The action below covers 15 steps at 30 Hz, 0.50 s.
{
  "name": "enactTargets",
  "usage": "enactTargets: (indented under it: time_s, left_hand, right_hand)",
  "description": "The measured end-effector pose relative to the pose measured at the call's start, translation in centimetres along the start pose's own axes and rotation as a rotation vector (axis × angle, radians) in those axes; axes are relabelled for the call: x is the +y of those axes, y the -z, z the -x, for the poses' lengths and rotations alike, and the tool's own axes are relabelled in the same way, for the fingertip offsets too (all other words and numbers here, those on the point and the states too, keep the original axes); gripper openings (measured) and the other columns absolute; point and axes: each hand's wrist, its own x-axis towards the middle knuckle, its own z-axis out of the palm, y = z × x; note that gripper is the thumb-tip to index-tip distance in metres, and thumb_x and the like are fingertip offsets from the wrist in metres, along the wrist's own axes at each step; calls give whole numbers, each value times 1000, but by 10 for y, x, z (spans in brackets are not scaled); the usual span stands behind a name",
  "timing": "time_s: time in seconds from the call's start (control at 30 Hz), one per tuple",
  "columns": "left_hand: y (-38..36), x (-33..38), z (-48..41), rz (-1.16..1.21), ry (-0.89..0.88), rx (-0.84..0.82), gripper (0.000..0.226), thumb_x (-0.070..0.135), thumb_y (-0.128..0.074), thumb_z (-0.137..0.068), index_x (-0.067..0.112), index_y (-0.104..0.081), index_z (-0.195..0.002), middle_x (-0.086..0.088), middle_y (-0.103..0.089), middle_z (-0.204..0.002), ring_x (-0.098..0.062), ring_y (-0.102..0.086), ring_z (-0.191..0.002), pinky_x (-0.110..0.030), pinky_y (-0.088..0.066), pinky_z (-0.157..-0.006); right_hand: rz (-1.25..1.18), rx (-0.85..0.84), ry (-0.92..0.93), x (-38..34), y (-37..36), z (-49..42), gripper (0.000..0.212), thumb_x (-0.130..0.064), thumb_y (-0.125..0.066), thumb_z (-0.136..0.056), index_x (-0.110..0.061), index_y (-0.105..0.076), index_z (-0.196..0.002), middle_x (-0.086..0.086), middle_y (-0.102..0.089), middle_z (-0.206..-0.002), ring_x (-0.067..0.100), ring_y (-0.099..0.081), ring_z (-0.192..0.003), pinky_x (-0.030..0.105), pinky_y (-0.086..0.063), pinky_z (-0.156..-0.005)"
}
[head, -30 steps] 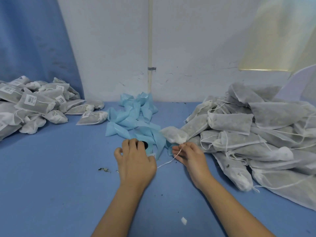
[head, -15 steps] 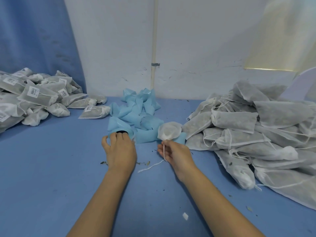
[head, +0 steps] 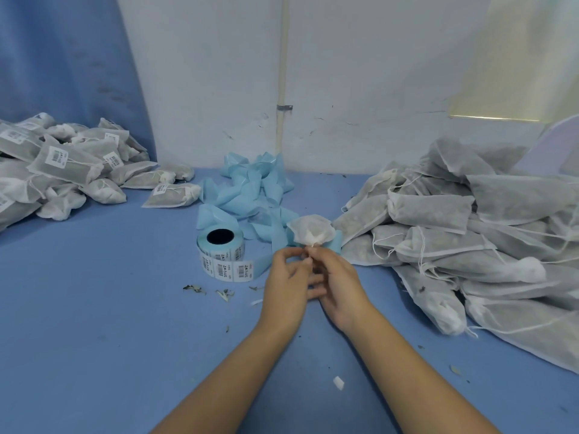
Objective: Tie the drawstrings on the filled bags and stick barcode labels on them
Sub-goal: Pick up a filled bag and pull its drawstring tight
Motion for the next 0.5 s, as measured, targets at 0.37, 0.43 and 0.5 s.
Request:
enactTargets:
  time_s: [0.37, 0.43, 0.5]
  left_hand:
    - [22, -12, -11, -952, -462, -48, 15, 24, -47, -98, 18, -61, -100, 10, -62, -86, -4, -53, -76, -15, -37, -65]
    - [24, -14, -11, -1006, -451, 7, 18, 28, -44, -99, 20, -60, -98, 8, -62, -91, -8, -53, -80, -24, -38, -66]
    - [26, -14, -11, -1015, -473, 79, 19, 29, -45, -99, 19, -61, -98, 7, -57, -93, -8, -51, -82, -26, -39, -67]
  right_hand:
    - [-291, 43, -24, -4, 6, -4, 8, -3, -54, -90, -3, -62, -87, 8, -71, -77, 17, -67, -82, 26, -57, -72]
    - [-222, 35, 0, -7, 10, -4, 10, -7, -55, -92, -6, -63, -87, 9, -72, -82, 18, -67, -90, 29, -54, -81]
    - [-82, 15, 48, -9, 13, -2, 11, -9, -55, -93, -7, -64, -86, 7, -72, -79, 17, -68, -84, 28, -54, -83]
